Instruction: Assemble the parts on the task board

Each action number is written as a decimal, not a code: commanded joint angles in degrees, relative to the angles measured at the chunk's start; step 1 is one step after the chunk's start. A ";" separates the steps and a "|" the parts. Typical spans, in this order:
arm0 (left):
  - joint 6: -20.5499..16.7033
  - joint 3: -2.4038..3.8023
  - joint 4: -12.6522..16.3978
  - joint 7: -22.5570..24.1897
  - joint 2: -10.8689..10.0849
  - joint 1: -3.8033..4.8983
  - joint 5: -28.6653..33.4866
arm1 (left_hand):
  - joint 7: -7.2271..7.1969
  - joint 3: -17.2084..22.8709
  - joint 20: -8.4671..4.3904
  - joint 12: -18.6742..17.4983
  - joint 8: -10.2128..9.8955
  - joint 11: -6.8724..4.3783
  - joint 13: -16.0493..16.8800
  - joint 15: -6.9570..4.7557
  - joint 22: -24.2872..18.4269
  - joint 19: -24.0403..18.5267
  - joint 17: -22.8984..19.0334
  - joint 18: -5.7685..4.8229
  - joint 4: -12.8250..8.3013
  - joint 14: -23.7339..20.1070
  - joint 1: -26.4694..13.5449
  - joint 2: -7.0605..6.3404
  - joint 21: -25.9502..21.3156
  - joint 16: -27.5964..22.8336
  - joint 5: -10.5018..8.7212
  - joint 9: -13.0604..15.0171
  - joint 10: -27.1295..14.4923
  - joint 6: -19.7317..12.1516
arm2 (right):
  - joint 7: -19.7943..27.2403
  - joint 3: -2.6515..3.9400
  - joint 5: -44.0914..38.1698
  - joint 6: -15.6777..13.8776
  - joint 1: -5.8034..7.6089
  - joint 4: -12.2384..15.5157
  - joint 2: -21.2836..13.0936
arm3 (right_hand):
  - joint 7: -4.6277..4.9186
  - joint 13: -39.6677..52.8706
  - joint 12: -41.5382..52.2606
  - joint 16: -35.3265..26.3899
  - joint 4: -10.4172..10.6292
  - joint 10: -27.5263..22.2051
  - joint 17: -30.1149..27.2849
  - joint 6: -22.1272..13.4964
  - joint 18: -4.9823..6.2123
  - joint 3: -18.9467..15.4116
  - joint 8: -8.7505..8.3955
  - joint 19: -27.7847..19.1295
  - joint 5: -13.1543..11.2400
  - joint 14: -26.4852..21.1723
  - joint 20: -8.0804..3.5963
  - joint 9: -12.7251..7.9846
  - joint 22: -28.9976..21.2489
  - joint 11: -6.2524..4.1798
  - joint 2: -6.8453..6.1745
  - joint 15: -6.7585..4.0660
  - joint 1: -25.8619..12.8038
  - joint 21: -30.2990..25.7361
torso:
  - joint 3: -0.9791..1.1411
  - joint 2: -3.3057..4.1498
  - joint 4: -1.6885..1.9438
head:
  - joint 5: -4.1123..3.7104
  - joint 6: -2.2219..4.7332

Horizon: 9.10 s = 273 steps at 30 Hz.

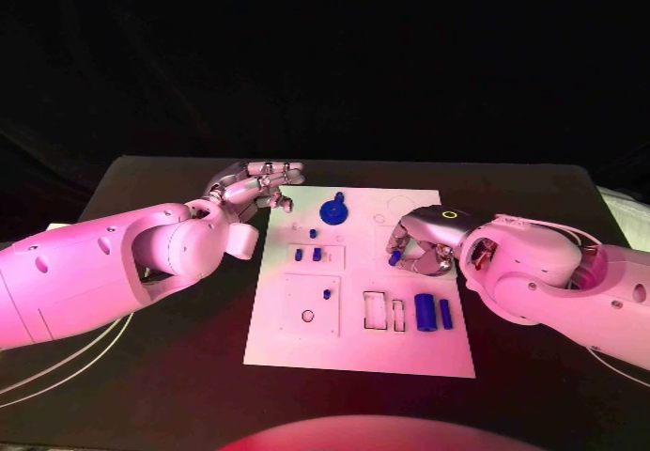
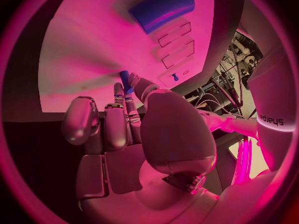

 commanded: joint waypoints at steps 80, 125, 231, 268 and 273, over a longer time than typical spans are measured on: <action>1.93 0.03 -0.34 -0.28 0.74 -0.44 -0.32 | 0.19 -0.36 0.09 0.41 0.16 0.03 0.09 -0.09 -0.07 0.31 -0.09 0.87 0.05 0.02 0.02 0.50 0.06 0.22 -0.01 -0.04 -0.38 -0.17 | 3.97 -0.50 0.06 0.60 -6.30 -0.66 15.75 | 0.77 0.41 0.17 0.78 -2.53 6.77 0.74 4.83 0.39 5.44 1.50 0.50 -1.06 2.61 0.28 1.62 0.71 -0.35 3.26 0.61 2.21 0.21 | 0.04 0.00 0.03 | 2.94 -2.23; 2.03 0.01 -0.82 -0.77 0.96 -0.45 -0.32 | 0.19 -0.68 0.09 0.66 0.20 0.03 0.12 -0.09 -0.28 0.38 -0.47 0.91 -0.03 -0.03 0.08 0.64 -0.20 0.18 0.00 -0.05 -0.54 -0.22 | -1.01 -0.13 20.94 -12.28 0.80 8.82 -3.96 | 1.81 5.42 9.91 4.54 3.44 10.40 4.59 -3.48 -0.26 -9.74 0.78 2.15 7.83 3.38 0.80 -0.04 4.82 -0.37 -0.58 0.81 -5.64 3.06 | -0.19 -0.62 -1.03 | -0.41 -0.76; 3.23 -0.01 -0.08 -1.36 0.51 -1.97 -0.32 | 0.21 -1.00 0.10 0.86 0.22 0.06 0.13 -0.07 -0.51 0.37 -0.68 0.95 -0.05 -0.12 0.06 0.76 -0.52 0.18 0.01 -0.06 -0.77 -0.31 | -15.70 -2.17 20.23 -6.57 -5.42 9.59 -0.72 | -1.92 70.89 67.42 10.78 14.19 16.69 13.23 0.22 -1.96 -30.28 9.90 4.75 17.52 4.45 -1.88 7.48 14.61 -3.71 10.93 -1.93 -8.95 9.38 | -0.37 -0.91 -2.08 | -0.94 -0.97; 3.41 -0.01 -0.11 -1.52 0.41 -1.97 -0.32 | 0.21 -1.00 0.10 0.86 0.22 0.06 0.13 -0.07 -0.51 0.37 -0.68 0.95 -0.05 -0.12 0.06 0.76 -0.52 0.18 0.01 -0.06 -0.77 -0.31 | -15.71 -2.17 12.83 -5.23 -5.67 8.56 0.44 | -2.52 72.79 67.61 10.98 4.08 17.81 13.68 0.83 -2.06 -33.21 11.31 4.90 -2.44 4.52 -2.26 11.87 15.21 -4.25 11.24 -2.37 -0.58 9.47 | -0.31 -0.95 -1.84 | -0.91 -1.39; 3.42 -0.01 -0.16 -1.53 0.41 -1.97 -0.32 | 0.21 -1.00 0.10 0.86 0.22 0.06 0.13 -0.07 -0.51 0.37 -0.68 0.95 -0.05 -0.12 0.06 0.76 -0.52 0.18 0.01 -0.06 -0.77 -0.31 | -15.67 -2.16 12.91 -6.32 -5.81 8.44 0.46 | -2.49 73.14 67.86 11.00 4.88 17.97 13.73 0.92 -2.08 -33.24 11.38 4.93 -2.13 4.53 -2.28 12.08 15.27 -4.23 12.15 -2.36 -2.21 9.49 | -0.31 -1.03 -1.87 | -0.89 -1.39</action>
